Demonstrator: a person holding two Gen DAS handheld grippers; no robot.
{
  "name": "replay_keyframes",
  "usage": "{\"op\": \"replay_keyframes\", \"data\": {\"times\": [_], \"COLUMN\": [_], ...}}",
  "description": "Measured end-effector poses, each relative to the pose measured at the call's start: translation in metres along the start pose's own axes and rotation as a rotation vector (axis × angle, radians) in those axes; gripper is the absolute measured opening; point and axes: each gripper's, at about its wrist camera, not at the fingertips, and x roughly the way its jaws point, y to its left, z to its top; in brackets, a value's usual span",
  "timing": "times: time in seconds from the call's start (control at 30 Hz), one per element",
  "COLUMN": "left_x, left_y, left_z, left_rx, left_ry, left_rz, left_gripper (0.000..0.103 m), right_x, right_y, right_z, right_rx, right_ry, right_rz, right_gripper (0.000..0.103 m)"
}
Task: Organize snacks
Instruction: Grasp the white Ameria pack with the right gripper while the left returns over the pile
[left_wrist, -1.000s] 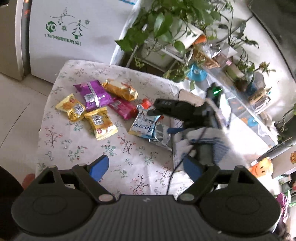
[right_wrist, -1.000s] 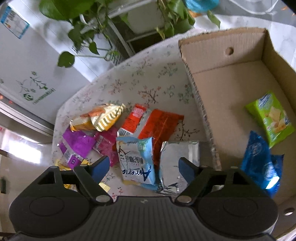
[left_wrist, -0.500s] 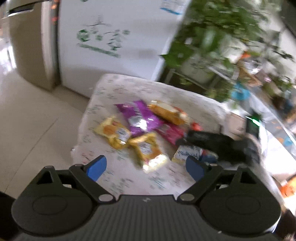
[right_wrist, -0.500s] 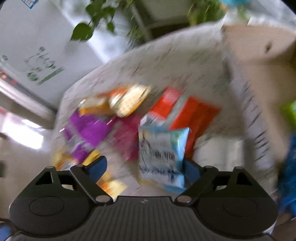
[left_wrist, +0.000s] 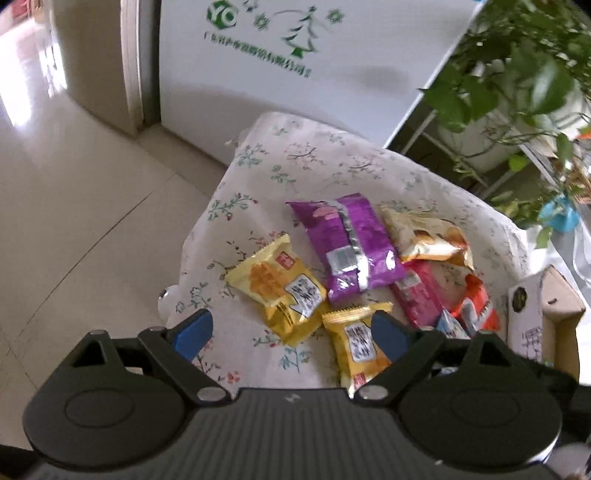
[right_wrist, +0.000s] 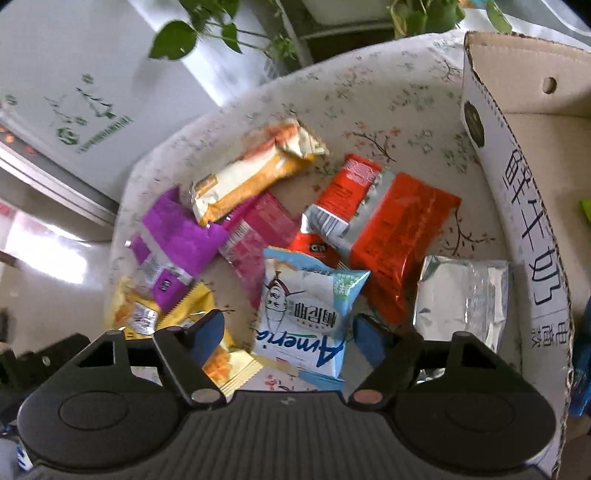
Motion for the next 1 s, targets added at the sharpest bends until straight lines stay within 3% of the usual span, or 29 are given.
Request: {"op": "replay_keyframes", "data": {"times": [0.27, 0.43, 0.7, 1.0], "left_x": [0.032, 0.054, 0.073, 0.086], "left_y": [0.000, -0.002, 0.001, -0.006], "left_z": [0.014, 0.021, 0.027, 0.026], "left_rx": [0.062, 0.069, 0.022, 0.122], "left_ry": [0.039, 0.075, 0.092, 0.025], "left_rz": [0.024, 0.018, 0.045, 0.082], "left_gripper": [0.092, 0.092, 0.092, 0.096], "right_x": [0.015, 0.016, 0.012, 0.007], "right_y": [0.014, 0.018, 0.018, 0.022], "right_z": [-0.002, -0.002, -0.005, -0.012], "right_rx": [0.007, -0.030, -0.038, -0.049], "right_ry": [-0.016, -0.028, -0.009, 0.025], "right_rz": [-0.101, -0.149, -0.112, -0.062], "right_gripper": [0.076, 0.063, 0.058, 0.058]}}
